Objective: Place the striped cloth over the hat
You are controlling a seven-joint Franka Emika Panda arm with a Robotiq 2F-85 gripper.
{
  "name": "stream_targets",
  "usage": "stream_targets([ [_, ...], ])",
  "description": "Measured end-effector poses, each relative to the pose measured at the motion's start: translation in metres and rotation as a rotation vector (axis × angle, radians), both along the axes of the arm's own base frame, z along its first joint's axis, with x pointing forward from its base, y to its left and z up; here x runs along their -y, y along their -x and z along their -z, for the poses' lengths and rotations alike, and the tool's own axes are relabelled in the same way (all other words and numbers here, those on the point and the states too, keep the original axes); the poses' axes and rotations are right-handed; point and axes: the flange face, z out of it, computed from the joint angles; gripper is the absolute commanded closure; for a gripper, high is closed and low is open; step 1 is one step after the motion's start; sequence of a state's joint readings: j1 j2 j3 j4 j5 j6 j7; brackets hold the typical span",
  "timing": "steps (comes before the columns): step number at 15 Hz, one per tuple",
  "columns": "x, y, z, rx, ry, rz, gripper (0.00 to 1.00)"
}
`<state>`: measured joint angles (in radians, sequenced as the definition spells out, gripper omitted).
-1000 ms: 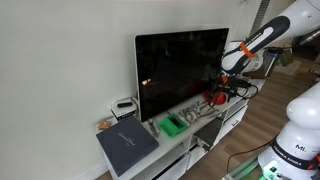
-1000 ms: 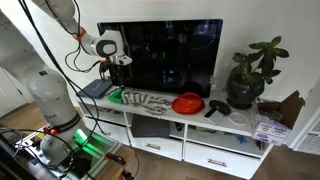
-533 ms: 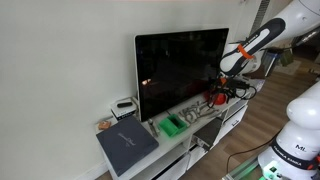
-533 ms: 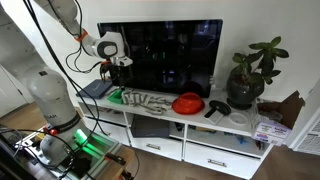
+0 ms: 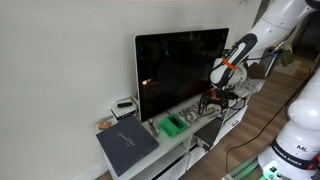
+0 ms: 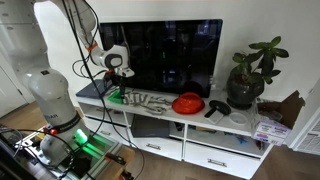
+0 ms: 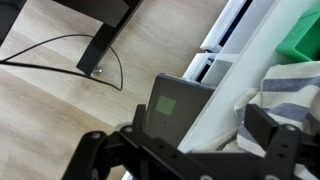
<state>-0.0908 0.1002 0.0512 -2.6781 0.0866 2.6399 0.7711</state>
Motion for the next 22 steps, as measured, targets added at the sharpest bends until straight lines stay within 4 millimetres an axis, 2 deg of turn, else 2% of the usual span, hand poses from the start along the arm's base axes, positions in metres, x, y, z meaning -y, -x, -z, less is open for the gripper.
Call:
stream_targets([
  [3,-0.002,-0.011,0.033,-0.010,-0.011,0.077,0.00],
  [7,0.001,-0.034,0.061,0.035,-0.044,0.190,0.00],
  [10,-0.005,-0.053,0.074,0.062,-0.084,0.233,0.00],
  [15,-0.014,-0.080,0.082,0.128,-0.109,0.235,0.00],
  [16,-0.015,-0.084,0.084,0.141,-0.108,0.234,0.03],
  [17,-0.016,-0.087,0.087,0.154,-0.105,0.232,0.17],
  [20,-0.021,-0.094,0.095,0.188,-0.103,0.235,0.36],
  [22,-0.025,-0.097,0.099,0.198,-0.105,0.240,0.38],
])
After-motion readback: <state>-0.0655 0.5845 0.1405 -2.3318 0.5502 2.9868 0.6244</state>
